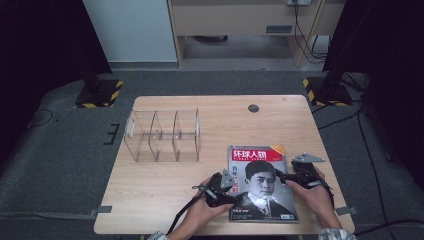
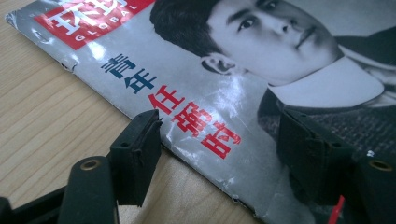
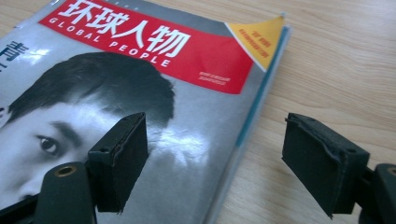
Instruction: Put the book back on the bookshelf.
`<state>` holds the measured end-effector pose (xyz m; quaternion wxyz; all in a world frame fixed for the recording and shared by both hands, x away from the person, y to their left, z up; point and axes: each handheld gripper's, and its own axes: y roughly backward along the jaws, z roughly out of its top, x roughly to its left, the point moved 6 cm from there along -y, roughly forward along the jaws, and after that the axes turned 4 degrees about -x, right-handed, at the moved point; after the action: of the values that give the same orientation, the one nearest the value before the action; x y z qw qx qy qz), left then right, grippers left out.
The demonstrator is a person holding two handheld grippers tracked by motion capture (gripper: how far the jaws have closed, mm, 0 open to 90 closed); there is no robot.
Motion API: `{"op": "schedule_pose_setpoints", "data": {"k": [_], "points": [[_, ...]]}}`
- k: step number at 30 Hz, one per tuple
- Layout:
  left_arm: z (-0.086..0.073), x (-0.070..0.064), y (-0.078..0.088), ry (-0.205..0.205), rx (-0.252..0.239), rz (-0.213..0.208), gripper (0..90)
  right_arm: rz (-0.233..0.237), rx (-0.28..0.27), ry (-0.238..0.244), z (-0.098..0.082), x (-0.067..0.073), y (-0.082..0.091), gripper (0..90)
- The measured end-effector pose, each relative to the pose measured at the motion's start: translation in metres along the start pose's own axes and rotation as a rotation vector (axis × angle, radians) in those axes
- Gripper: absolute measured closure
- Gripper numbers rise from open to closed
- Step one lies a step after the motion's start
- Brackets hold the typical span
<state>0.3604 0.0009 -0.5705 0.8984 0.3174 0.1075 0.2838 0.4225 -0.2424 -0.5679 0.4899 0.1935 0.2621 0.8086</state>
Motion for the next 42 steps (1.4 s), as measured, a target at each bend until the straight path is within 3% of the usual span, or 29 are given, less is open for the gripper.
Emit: {"op": "schedule_pose_setpoints", "data": {"k": [5, 6, 11, 18, 27, 36, 42], "points": [[-0.001, 0.001, 0.000, 0.016, 0.002, -0.011, 29.5, 0.008, 0.022, 0.002, -0.001, 0.004, -0.008, 23.0], [-0.002, 0.002, -0.001, 0.035, -0.004, -0.016, 29.4, 0.017, 0.023, -0.001, 0.000, 0.007, -0.011, 23.2], [-0.003, 0.002, -0.001, 0.036, -0.013, -0.019, 29.3, 0.003, 0.016, 0.010, 0.002, 0.009, -0.011, 26.5], [-0.003, 0.002, -0.001, 0.032, -0.020, -0.021, 29.2, 0.023, -0.048, -0.010, 0.008, 0.009, 0.000, 37.8], [-0.004, 0.003, -0.001, 0.036, -0.030, -0.020, 28.8, 0.052, -0.077, -0.015, 0.014, 0.012, 0.007, 43.5], [-0.004, 0.003, -0.001, 0.036, -0.030, -0.022, 28.7, 0.118, -0.126, -0.045, 0.021, 0.019, 0.015, 52.9], [-0.004, 0.003, -0.001, 0.036, -0.030, -0.022, 28.7, 0.125, -0.090, 0.016, 0.017, 0.029, 0.012, 52.2]]}}
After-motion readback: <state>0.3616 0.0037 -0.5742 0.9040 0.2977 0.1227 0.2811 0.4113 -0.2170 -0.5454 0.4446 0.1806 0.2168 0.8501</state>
